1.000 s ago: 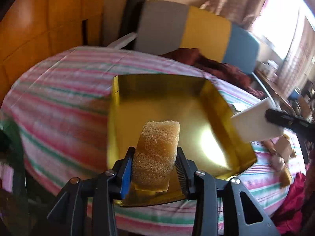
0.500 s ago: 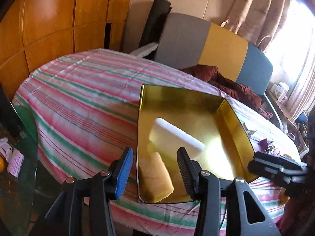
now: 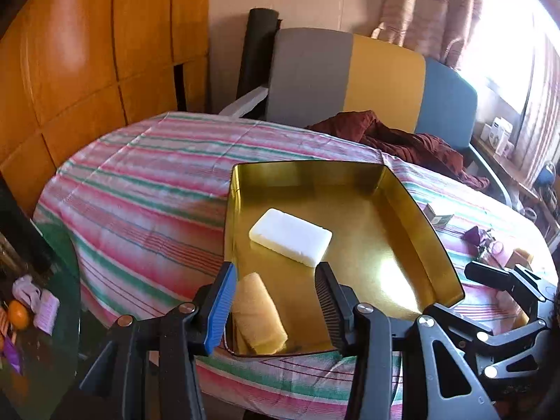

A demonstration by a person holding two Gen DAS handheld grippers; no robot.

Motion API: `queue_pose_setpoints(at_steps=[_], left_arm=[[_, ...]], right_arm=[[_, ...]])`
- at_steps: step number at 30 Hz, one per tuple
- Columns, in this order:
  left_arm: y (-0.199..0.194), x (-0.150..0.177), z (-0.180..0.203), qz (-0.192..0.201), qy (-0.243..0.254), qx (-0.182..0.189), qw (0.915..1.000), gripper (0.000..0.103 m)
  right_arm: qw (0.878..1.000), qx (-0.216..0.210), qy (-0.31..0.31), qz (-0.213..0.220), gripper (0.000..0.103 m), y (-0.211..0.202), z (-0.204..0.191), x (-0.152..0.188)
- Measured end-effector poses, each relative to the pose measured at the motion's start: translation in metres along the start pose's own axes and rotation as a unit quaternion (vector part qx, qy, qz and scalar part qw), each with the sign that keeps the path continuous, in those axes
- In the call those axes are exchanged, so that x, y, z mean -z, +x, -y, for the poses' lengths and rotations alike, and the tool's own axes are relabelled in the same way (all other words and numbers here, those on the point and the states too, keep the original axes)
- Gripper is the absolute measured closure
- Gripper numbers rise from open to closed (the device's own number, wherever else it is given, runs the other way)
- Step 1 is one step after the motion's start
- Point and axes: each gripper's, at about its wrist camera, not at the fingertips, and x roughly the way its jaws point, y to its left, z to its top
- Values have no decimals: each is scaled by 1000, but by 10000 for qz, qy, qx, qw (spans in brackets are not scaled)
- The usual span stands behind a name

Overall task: Organize objects
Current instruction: 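Move both grippers back from the tray toward the pile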

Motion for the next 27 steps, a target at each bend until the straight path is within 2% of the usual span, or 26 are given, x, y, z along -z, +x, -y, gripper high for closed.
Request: queue_pose_setpoints(at_steps=[14, 27], left_arm=[[-6, 2, 40, 0, 583, 191, 9981, 56], [5, 2, 75, -195, 1017, 502, 9934, 56]], right_arm=[[9979, 371, 485, 236, 4, -16, 36, 9], [9868, 905, 1282, 393, 3, -33, 100, 26]])
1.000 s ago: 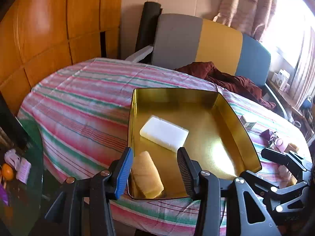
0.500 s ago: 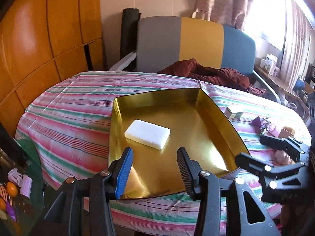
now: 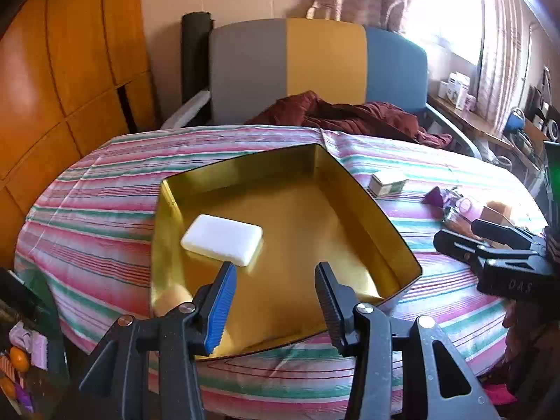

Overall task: Organize objects
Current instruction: 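Move both grippers back from the tray toward the pile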

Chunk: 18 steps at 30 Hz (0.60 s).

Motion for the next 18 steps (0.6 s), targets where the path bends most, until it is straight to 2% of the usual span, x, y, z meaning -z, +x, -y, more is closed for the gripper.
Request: queue_pose_setpoints(at_steps=[10, 18], left_arm=[[17, -10, 35, -194, 341, 451, 9982, 56], [23, -9, 65, -329, 600, 852, 9940, 56]], right_arm=[[9975, 442, 541, -102, 2, -5, 53, 13], [9947, 748, 681, -154, 2, -20, 78, 30]])
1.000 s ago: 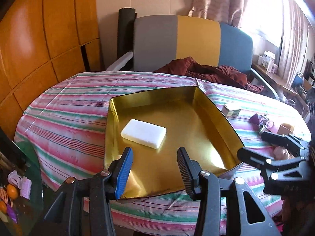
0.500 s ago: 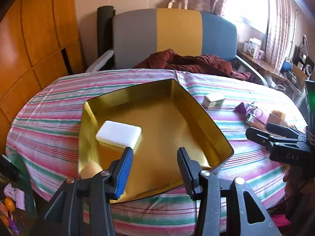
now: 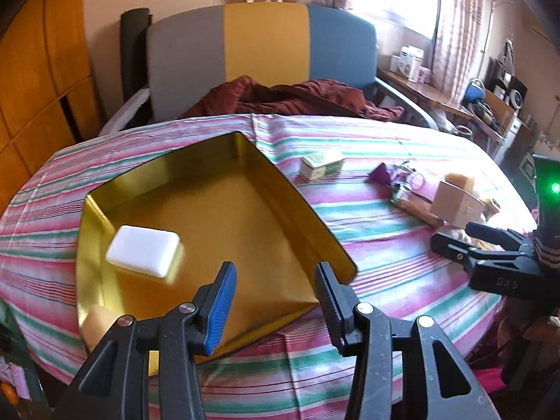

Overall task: Organize objects
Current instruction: 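Move both grippers back from the tray toward the pile, then grasp the large tan sponge with the right gripper, then grasp the small green-and-white box with the left gripper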

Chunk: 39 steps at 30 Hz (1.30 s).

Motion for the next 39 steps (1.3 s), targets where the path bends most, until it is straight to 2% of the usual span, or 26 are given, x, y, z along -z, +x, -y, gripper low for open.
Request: queue_pose_setpoints(at_steps=[6, 12, 15, 21, 24, 26, 27, 30, 34, 36, 39], left_arm=[[5, 0, 12, -77, 137, 225, 9996, 56], [8, -1, 24, -96, 273, 433, 9986, 56], [10, -4, 31, -128, 370, 515, 9979, 56], [15, -20, 39, -161, 555, 718, 9957, 56], [23, -34, 40, -258, 510, 874, 9945, 56], [31, -45, 42, -316, 528, 883, 9942, 56], [35, -51, 44, -339, 567, 883, 9939, 55], [47, -69, 49, -442, 691, 822, 9932, 52], [71, -96, 54, -674, 546, 900, 9922, 35], [84, -108, 57, -759, 466, 951, 9915, 31], [108, -125, 65, -810, 627, 758, 9918, 26]], right_arm=[[9990, 349, 274, 6, 2, -28, 44, 12], [9957, 745, 410, -361, 0, -46, 96, 25], [9942, 726, 481, -637, 0, -39, 113, 26], [9878, 900, 111, -1266, 1, -6, 114, 26], [9848, 908, -44, -1478, 16, 5, 115, 33], [9833, 1090, -110, -1450, 38, 6, 118, 36], [9834, 1120, -59, -1428, 41, 5, 121, 36], [9861, 992, 149, -1325, 43, -2, 131, 36], [9858, 980, 85, -1359, 42, -1, 131, 37], [9863, 940, 131, -1352, 41, -2, 133, 37], [9866, 879, 216, -1354, 38, -6, 139, 37]])
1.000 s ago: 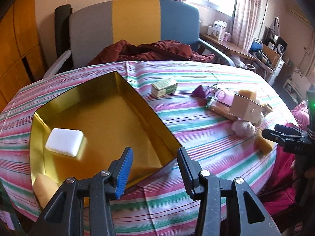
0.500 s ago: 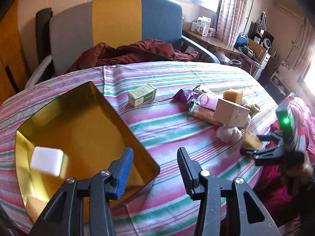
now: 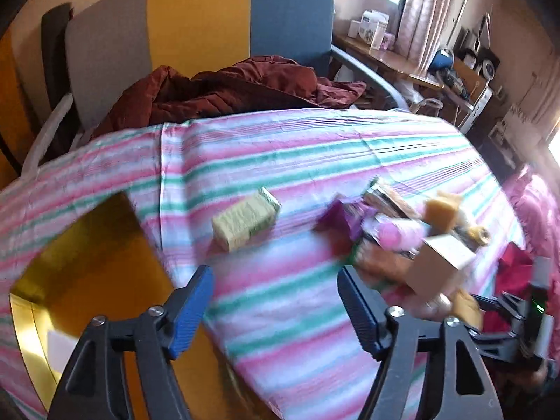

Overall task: Organize objects
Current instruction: 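Grasp the small green-and-white box with the left gripper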

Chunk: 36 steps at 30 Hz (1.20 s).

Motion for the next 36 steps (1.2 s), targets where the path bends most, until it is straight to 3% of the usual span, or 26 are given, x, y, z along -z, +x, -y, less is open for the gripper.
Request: queue_pose_setpoints(at_steps=[3, 5, 8, 12, 17, 23, 26, 29, 31, 36], left_arm=[[27, -17, 1, -318, 212, -102, 9992, 24], [45, -26, -4, -575, 81, -115, 9982, 23], [67, -36, -16, -818, -410, -34, 9958, 21], [84, -45, -37, -930, -1385, 120, 9859, 19], [104, -55, -44, -1141, -1854, 55, 9760, 18], [129, -56, -39, -1429, -1960, -54, 9701, 18], [131, -56, -37, -1391, -1882, -191, 9720, 19], [124, -52, -39, -1258, -1957, -176, 9724, 25], [117, -49, -41, -1184, -1955, -43, 9735, 26], [90, -39, -35, -823, -1721, 112, 9816, 26]], right_arm=[[10000, -27, 37, -25, 35, -1, 4, -1], [9999, 6, 66, -76, 27, 1, 6, -1], [9999, 32, 103, -128, 23, 2, 13, -3], [9998, 26, 120, -164, 22, 2, 15, -2], [9996, 22, 118, -239, 21, 2, 18, -1], [9995, 58, 154, -271, 19, 0, 19, -3], [9994, 86, 138, -292, 19, -1, 19, -3], [9995, 107, 87, -277, 24, -4, 19, -2], [9997, 43, 110, -219, 41, -8, 20, -3], [9997, 21, 104, -204, 46, -15, 20, -2]])
